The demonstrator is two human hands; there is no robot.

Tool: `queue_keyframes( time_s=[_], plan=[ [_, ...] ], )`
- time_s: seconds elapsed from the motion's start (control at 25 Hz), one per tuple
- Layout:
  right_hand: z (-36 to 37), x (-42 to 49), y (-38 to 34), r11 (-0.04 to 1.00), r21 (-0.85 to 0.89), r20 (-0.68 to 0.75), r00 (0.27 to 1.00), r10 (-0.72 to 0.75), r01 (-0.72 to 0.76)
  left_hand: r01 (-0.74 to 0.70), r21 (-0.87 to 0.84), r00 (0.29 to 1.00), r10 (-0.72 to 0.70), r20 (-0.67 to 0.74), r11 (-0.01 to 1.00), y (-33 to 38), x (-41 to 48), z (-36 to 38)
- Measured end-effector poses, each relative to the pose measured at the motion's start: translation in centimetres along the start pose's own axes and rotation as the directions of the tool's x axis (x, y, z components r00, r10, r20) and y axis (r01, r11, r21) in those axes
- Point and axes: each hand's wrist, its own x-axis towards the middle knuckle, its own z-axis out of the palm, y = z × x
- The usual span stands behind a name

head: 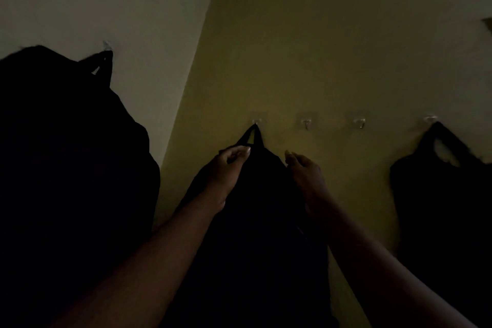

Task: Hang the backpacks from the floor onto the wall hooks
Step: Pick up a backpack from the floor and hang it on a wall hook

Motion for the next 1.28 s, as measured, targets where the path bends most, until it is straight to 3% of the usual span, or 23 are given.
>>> queue_keyframes(
  time_s=[0.24, 0.44, 0.56, 0.72, 0.92, 1.16, 1.28],
  plan=[
    [-3.4, -13.0, -3.2, 0.976, 0.116, -0.042, 0.981, 0.189, -0.183, 0.105, -0.182, 0.994, -0.095, 0.063, 0.978, 2.1, -11.2, -1.8],
    [-4.7, -27.1, -6.2, 0.922, 0.142, -0.100, 0.922, 0.375, -0.359, 0.336, -0.234, 0.926, -0.276, 0.256, 0.912, 2.5, -23.1, -4.7],
    [-5.8, -37.0, -8.0, 0.834, 0.153, -0.162, 0.819, 0.550, -0.530, 0.513, -0.217, 0.827, -0.411, 0.383, 0.830, 3.1, -31.9, -5.7],
    [-8.5, -48.0, -10.2, 0.763, 0.130, -0.236, 0.728, 0.644, -0.633, 0.685, -0.161, 0.676, -0.537, 0.504, 0.711, 5.0, -42.7, -5.8],
    [-13.1, -60.1, -12.4, 0.693, 0.175, -0.396, 0.595, 0.699, -0.699, 0.785, -0.125, 0.533, -0.558, 0.636, 0.607, 9.0, -54.9, -5.2],
    [-17.7, -75.1, -20.1, 0.555, 0.261, -0.536, 0.359, 0.764, -0.790, 0.874, -0.014, 0.340, -0.591, 0.731, 0.485, 15.6, -68.6, -6.9],
    [-18.5, -84.7, -26.3, 0.494, 0.307, -0.600, 0.238, 0.764, -0.813, 0.906, 0.069, 0.202, -0.570, 0.797, 0.418, 21.4, -76.9, -9.8]
  ],
)
